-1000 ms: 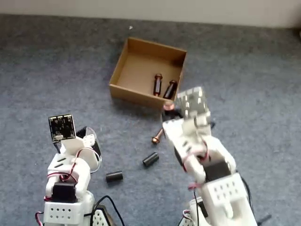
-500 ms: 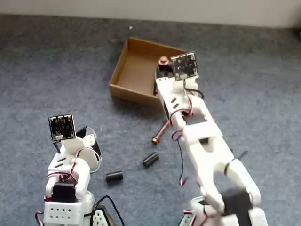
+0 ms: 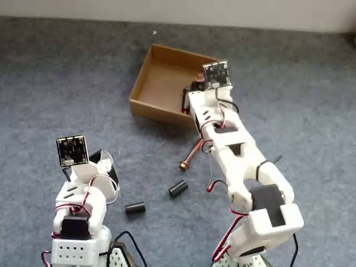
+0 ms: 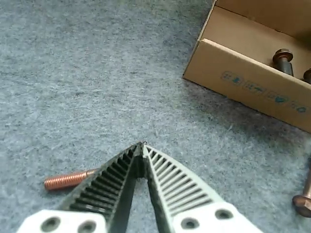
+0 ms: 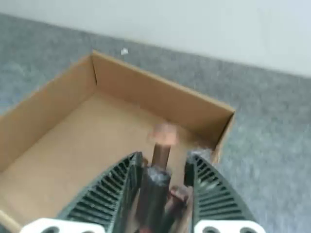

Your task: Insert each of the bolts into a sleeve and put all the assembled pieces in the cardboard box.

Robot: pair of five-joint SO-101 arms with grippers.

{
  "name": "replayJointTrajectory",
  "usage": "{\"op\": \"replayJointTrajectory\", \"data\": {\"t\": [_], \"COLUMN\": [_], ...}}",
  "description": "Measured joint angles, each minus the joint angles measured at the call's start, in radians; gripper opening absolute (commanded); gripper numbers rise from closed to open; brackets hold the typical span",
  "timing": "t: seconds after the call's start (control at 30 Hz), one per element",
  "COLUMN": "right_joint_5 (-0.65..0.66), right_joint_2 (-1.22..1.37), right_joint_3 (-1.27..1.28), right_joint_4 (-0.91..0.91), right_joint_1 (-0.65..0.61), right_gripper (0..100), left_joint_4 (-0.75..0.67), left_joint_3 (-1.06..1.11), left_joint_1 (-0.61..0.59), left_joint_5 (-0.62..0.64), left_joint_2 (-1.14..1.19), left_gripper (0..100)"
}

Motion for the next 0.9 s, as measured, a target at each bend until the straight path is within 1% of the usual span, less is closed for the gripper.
{"op": "replayJointTrajectory", "data": {"t": [0.1,0.23,0.3,0.37,0.47,0.6,0.67,0.77,0.9], "right_joint_5": [0.000,-0.003,-0.037,-0.094,-0.173,-0.270,-0.347,-0.500,-0.660], "right_joint_2": [-0.029,-0.140,-0.218,-0.302,-0.416,-0.526,-0.552,-0.559,-0.543], "right_joint_3": [0.000,0.000,0.000,0.000,0.000,0.000,0.005,0.005,0.005], "right_joint_4": [0.071,0.137,0.204,0.308,0.520,0.824,0.965,1.140,1.295], "right_joint_1": [0.000,-0.002,-0.003,-0.003,-0.020,-0.101,-0.141,-0.201,-0.282], "right_gripper": [14.1,14.1,14.1,14.1,14.1,14.1,14.3,14.5,14.5], "left_joint_4": [0.000,0.000,-0.002,-0.002,-0.002,-0.002,-0.002,-0.002,-0.002], "left_joint_3": [0.000,0.000,0.000,0.000,0.000,0.000,0.000,0.000,0.000], "left_joint_1": [0.000,0.000,0.000,0.000,0.000,0.000,0.000,0.000,0.000], "left_joint_5": [0.000,0.000,0.000,0.000,0.000,0.000,0.000,0.000,0.000], "left_joint_2": [0.000,0.000,0.000,0.000,0.000,0.000,0.000,0.000,0.000], "left_gripper": [1,1,1,1,1,1,1,1,1]}}
